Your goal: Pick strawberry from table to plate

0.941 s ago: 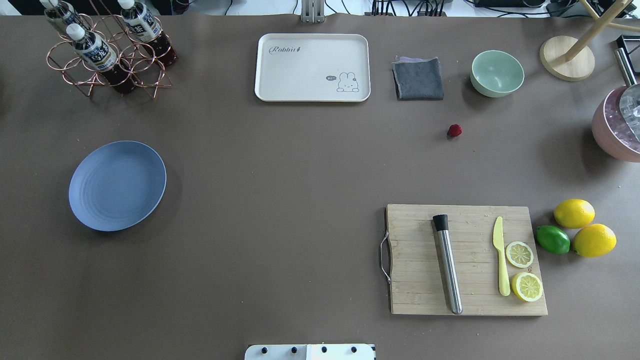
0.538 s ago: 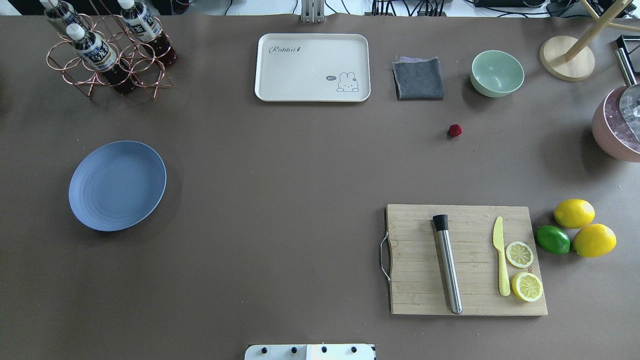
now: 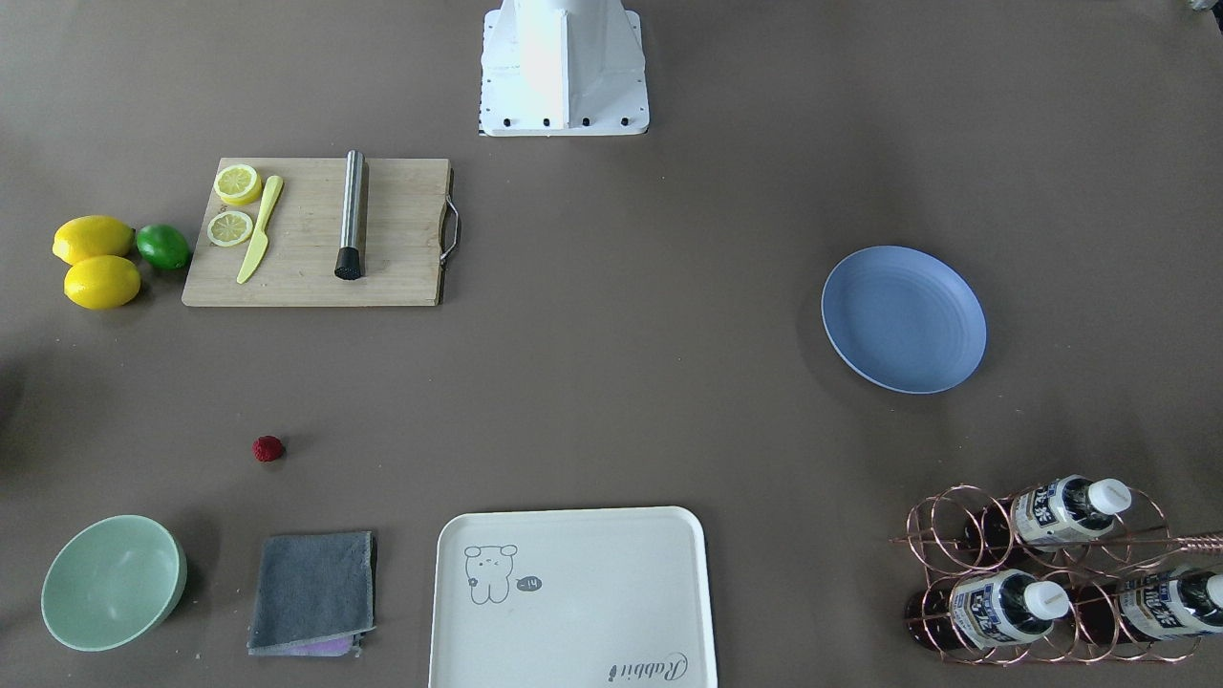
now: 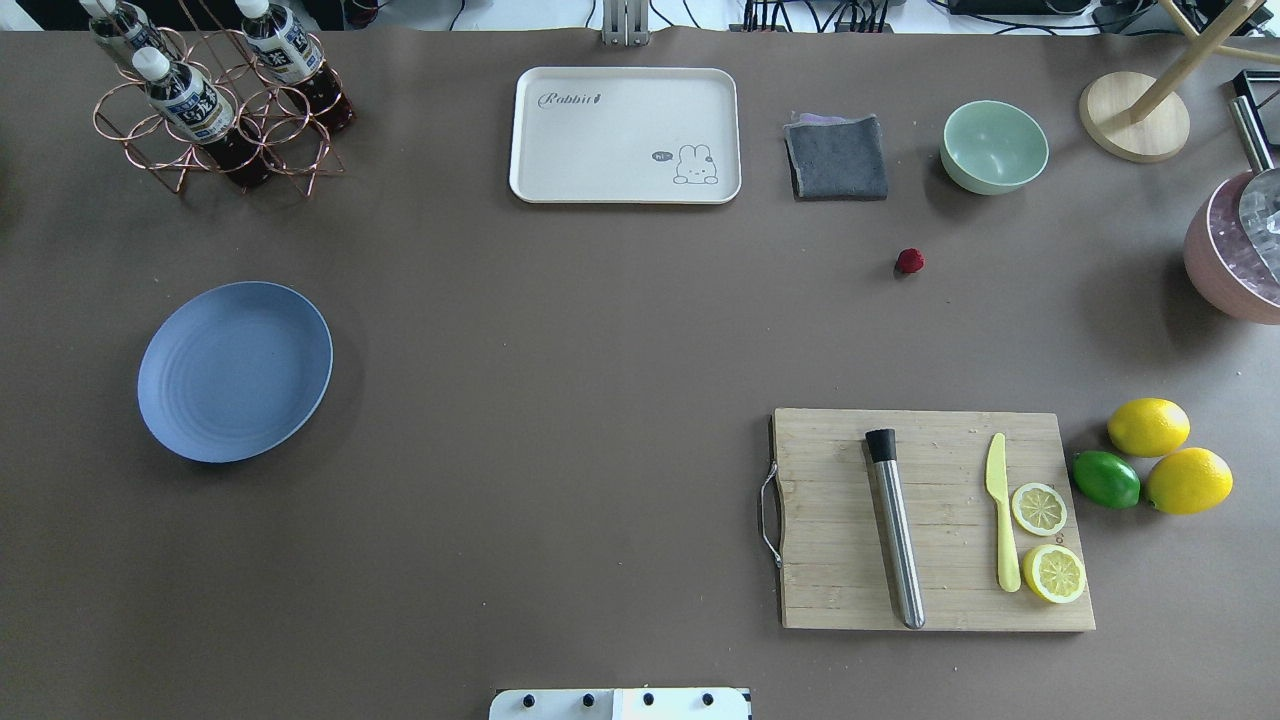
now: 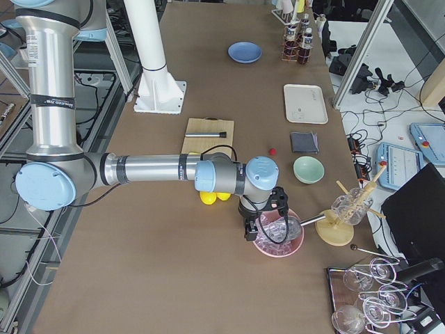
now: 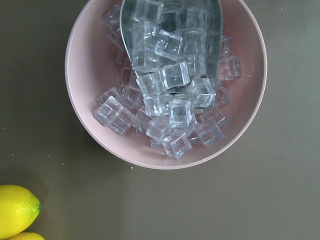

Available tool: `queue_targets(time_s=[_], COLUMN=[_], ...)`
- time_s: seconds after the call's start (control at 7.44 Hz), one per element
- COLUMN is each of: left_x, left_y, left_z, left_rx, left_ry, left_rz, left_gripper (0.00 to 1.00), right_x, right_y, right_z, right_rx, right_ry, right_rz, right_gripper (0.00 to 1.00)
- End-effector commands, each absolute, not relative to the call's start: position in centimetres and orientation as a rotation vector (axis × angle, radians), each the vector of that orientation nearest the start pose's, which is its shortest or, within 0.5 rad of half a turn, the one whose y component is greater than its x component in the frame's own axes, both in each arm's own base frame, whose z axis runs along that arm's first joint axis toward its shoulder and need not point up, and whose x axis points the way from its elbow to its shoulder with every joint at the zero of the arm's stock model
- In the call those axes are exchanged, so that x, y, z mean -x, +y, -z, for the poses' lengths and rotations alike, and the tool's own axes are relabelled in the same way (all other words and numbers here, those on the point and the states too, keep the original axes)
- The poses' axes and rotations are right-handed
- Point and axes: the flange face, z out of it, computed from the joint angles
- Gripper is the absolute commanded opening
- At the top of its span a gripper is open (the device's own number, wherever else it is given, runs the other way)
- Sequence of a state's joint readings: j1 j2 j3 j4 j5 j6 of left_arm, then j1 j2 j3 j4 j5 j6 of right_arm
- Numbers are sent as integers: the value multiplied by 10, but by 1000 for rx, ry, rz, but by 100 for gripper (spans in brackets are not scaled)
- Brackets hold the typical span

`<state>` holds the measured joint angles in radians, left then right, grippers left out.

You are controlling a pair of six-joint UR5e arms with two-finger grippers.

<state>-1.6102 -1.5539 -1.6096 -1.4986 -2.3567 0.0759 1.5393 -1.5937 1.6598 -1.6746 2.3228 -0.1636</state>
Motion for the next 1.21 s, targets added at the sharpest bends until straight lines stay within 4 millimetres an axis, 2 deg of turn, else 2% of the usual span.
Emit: queue_targets(time_s=[0.0, 0.27, 0.67, 1.08], left_x=[81, 81, 79, 79], left_y=[-477, -478, -476, -477], left_z=[-652, -641, -638, -634], left_rx=[-3, -19, -22, -29], left_ry=[789, 785, 804, 803], left_rz=[-19, -21, -20, -23], left_gripper=[97, 97, 97, 97], right_x=[-50, -50, -50, -49], right_y=[-481, -478, -468, -464], right_z=[-637, -639, -649, -647], right_rx=[-15, -8, 8, 5], right_ry=[-752, -756, -756, -771], right_rz=[169, 164, 167, 166], right_gripper=[100, 100, 100, 100])
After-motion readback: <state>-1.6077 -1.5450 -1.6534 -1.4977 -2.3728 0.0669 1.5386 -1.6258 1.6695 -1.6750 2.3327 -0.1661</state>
